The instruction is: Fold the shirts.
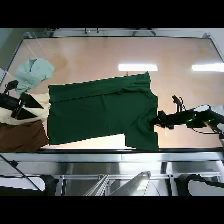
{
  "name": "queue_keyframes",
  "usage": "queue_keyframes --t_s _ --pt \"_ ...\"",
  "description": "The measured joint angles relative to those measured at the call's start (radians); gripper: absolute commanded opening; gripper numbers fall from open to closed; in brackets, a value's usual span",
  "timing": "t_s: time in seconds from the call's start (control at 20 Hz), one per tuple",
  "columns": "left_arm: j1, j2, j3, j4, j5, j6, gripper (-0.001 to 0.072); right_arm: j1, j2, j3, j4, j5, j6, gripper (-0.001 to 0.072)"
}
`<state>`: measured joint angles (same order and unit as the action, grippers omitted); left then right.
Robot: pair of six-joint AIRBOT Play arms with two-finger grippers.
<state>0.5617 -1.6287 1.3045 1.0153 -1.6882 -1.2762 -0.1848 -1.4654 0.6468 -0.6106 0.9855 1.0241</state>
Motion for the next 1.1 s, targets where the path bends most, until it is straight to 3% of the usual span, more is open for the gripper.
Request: queue_keyframes --t_s 0.15,0.45,0.7,0.75,0.8,0.85,1.0,1.1 --pt "0.014 0.058 -0.162 0.023 0.05 -0.008 0.0656 -0.025 0.022 -0.031 0.003 -0.016 -0.003 0.0019" --pt "-0.045 0.063 -0.367 0.057 0.123 -0.015 0.0658 -0.14 0.087 -0.097 -0.013 -0.023 -0.003 0.0019" --pt "-0.129 0.004 -0.394 0.058 0.14 -0.028 0.0657 -0.267 0.15 -0.127 -0.04 -0.008 -0.003 0.0019" --pt "-0.142 -0.005 -0.395 0.058 0.138 -0.034 0.0604 -0.283 0.158 -0.134 -0.043 0.0 -0.004 0.0018" --pt "-0.158 -0.013 -0.4 0.059 0.142 -0.034 0.0483 -0.294 0.164 -0.142 -0.043 0.005 -0.004 0.0019" --pt "-0.177 -0.019 -0.409 0.058 0.152 -0.035 0.0423 -0.302 0.168 -0.151 -0.042 0.013 -0.005 0.0019" --pt "-0.245 -0.028 -0.433 0.033 0.167 -0.018 0.0416 -0.314 0.177 -0.177 -0.034 0.031 -0.007 0.0018" --pt "-0.286 -0.032 -0.443 0.03 0.184 -0.006 0.0009 -0.317 0.185 -0.187 -0.034 0.037 -0.007 0.0018"
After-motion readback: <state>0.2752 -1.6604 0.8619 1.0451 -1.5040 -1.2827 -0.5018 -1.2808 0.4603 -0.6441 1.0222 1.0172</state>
